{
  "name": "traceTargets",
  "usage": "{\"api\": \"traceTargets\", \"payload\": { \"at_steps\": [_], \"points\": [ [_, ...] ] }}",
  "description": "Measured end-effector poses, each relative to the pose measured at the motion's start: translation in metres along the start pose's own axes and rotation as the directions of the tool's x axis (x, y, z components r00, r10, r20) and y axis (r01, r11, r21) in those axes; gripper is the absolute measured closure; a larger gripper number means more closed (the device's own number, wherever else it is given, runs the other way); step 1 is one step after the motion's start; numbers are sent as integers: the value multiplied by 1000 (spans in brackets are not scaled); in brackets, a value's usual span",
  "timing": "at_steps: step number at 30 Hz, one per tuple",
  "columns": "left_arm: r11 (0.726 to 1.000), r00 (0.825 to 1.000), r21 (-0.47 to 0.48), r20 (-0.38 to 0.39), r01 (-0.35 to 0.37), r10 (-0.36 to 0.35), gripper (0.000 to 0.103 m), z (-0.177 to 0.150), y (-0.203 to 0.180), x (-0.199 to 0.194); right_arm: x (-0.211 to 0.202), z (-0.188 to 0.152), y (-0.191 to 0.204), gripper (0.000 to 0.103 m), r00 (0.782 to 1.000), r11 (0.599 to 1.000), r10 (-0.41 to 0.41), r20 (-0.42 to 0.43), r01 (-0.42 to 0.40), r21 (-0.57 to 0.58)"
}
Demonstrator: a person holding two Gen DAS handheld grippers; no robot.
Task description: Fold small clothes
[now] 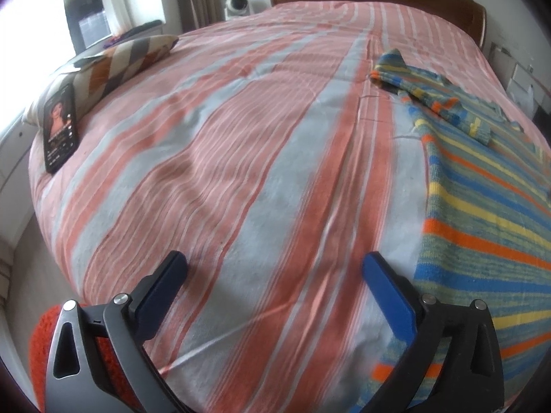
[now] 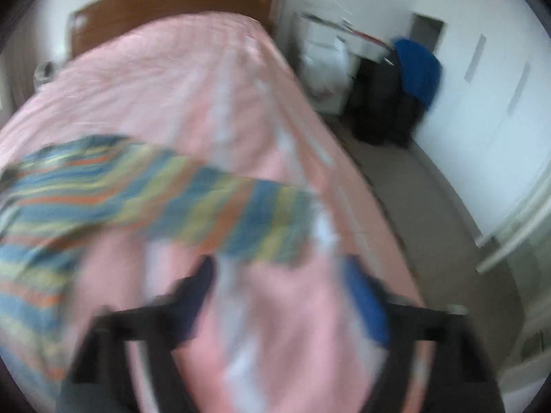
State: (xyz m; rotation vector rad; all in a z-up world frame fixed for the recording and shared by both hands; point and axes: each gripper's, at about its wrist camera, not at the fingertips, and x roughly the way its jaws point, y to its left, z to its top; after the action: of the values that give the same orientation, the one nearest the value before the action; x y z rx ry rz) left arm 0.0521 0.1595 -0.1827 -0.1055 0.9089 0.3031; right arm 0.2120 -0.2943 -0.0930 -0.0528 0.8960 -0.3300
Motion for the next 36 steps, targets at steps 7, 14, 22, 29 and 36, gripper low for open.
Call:
{"api": "traceTargets", "payload": {
  "at_steps": [7,14,22,29,36],
  "points": [
    [1000,1000,8,11,3,-3,1,-2,0,0,-89,-42,108,15,998,990,32,52,-24,-142],
    [1000,1000,3,-3,9,-9,1,-2,2,-1,-139,-59,143,15,992,977,-40,117,63,-206],
    [1000,1000,4,-2,7,-7,1,-2,2,-1,-152,-62,139,15,983,969,-122,135,148,-197],
    [1000,1000,6,-2,7,-7,0,-2,2,0,-152,-63,131,15,983,972,-134,122,154,-176],
    [1000,1000,8,-1,7,-7,0,-2,2,0,-150,-65,128,15,983,972,-144,113,162,-170]
  ]
}}
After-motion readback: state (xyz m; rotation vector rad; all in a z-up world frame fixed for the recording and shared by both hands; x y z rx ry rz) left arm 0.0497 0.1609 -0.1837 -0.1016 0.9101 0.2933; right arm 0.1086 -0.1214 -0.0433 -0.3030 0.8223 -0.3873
